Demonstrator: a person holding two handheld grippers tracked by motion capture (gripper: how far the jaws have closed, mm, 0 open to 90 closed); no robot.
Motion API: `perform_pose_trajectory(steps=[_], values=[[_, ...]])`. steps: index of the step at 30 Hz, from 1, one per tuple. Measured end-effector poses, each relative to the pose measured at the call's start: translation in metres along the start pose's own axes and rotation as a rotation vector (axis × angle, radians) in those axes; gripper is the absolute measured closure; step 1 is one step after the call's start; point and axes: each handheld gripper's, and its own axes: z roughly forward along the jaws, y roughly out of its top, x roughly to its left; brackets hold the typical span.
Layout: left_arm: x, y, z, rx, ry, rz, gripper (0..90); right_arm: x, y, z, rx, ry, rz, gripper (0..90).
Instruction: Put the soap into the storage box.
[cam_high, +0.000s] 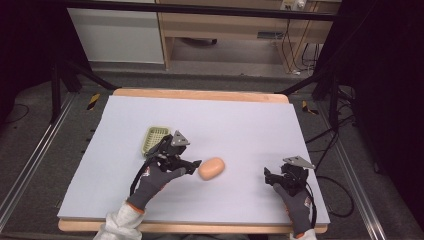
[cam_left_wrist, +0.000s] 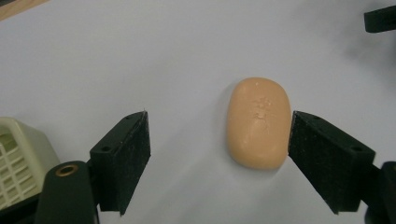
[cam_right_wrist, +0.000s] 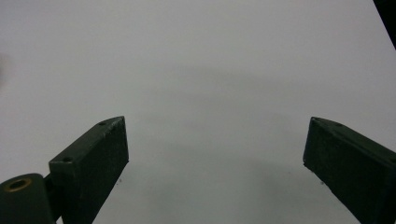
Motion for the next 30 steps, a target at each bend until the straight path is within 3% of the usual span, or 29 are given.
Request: perform_pose_trajectory(steps=[22,30], values=[[-0.019,0.016,0.034,0.072,-0.042,0.057,23.3,-0.001,0.001,0.001,0.008,0.008,0.002,6.8],[-0.025,0.017,0.046,0.112,-0.051,0.099,24.5,-0.001,0.001,0.001,0.01,0.01,0.006,6.7]])
